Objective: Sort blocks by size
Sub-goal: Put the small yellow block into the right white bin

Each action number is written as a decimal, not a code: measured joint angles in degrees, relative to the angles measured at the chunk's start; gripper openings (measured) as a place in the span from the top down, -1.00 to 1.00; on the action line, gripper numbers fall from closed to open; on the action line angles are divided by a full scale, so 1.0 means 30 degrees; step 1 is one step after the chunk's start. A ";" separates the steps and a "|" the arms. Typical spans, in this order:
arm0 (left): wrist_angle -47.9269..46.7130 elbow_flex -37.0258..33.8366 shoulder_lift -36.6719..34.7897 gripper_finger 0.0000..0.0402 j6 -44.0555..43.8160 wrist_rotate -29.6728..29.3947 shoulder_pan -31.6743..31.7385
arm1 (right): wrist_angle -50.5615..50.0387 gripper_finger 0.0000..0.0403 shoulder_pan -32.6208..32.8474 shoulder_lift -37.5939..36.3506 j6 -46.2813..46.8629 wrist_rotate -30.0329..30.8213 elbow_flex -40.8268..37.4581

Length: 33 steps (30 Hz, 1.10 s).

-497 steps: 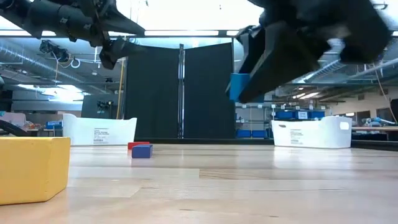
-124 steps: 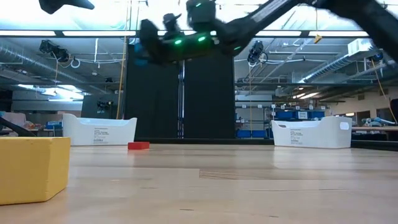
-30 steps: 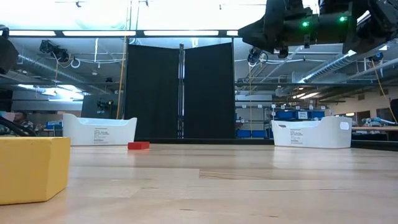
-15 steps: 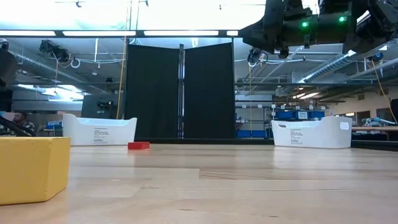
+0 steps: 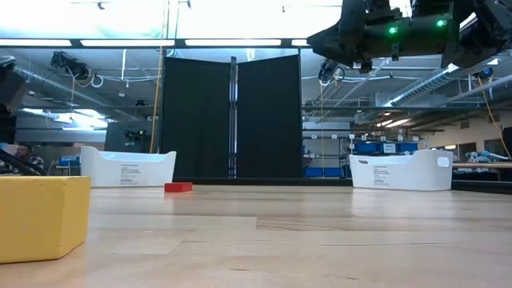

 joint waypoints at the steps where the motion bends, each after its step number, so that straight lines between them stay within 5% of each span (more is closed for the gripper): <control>1: 0.0004 0.0174 -0.0031 0.32 0.0217 -0.0067 0.0242 | 0.0022 0.06 0.0015 -0.0138 -0.0124 0.0000 0.0000; 7: 0.0885 0.2416 -0.0146 0.32 0.5033 -0.3534 0.3294 | 0.0174 0.06 0.0294 -0.1162 -0.0751 0.0164 0.0000; 14: 0.5425 0.4370 0.0210 0.32 1.4736 -0.5765 0.9326 | 0.0180 0.06 0.1689 -0.2697 -0.2460 0.1198 0.0000; 22: 1.4291 0.6964 0.4401 0.32 2.2415 -0.3077 1.6161 | 0.0107 0.06 0.4761 -0.4556 -0.6548 0.5316 0.0000; 33: 1.6549 1.7691 1.3774 0.32 2.4468 0.0306 2.0543 | 0.0108 0.06 0.7713 -0.6734 -0.9550 0.7271 0.0000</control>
